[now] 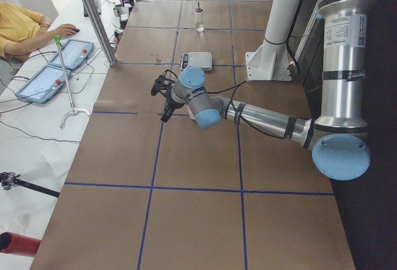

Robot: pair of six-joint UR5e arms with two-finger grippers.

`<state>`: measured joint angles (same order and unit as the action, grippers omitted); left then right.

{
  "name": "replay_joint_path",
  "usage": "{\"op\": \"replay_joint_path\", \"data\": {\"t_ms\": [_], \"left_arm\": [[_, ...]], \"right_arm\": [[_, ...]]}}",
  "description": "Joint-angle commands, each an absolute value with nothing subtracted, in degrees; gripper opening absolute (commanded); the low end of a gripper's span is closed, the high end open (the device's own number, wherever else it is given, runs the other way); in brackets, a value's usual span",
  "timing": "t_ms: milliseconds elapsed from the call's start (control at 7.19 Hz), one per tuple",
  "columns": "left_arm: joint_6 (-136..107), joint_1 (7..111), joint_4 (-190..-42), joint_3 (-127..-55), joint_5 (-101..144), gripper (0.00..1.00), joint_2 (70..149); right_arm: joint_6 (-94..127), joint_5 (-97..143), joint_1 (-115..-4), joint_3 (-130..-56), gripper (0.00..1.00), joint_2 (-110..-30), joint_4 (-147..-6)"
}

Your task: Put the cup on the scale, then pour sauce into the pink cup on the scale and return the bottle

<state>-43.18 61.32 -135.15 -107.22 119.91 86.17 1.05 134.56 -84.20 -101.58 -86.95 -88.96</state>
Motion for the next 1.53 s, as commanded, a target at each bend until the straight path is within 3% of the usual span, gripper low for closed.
{"op": "replay_joint_path", "data": {"t_ms": [0,695,974,1113,1391], "left_arm": [[-55.0,49.2,-131.3,-109.3,108.3,1.00,85.5],[-58.0,41.8,-124.8,-110.6,105.2,0.65,85.7],[-58.0,39.7,-124.9,-110.0,104.6,0.65,86.0],[-57.9,39.5,-124.9,-110.0,104.6,0.55,86.0],[-57.9,39.2,-124.9,-110.2,104.6,0.00,86.0]], "right_arm": [[1.1,134.5,-84.2,-101.5,1.00,-87.2,-88.9],[1.1,134.6,-84.2,-101.6,1.00,-87.9,-88.9],[1.0,134.5,-84.2,-101.6,1.00,-88.1,-88.9],[1.0,134.5,-84.2,-101.8,1.00,-88.4,-88.9],[1.1,134.5,-84.2,-102.0,1.00,-88.7,-88.9]]}}
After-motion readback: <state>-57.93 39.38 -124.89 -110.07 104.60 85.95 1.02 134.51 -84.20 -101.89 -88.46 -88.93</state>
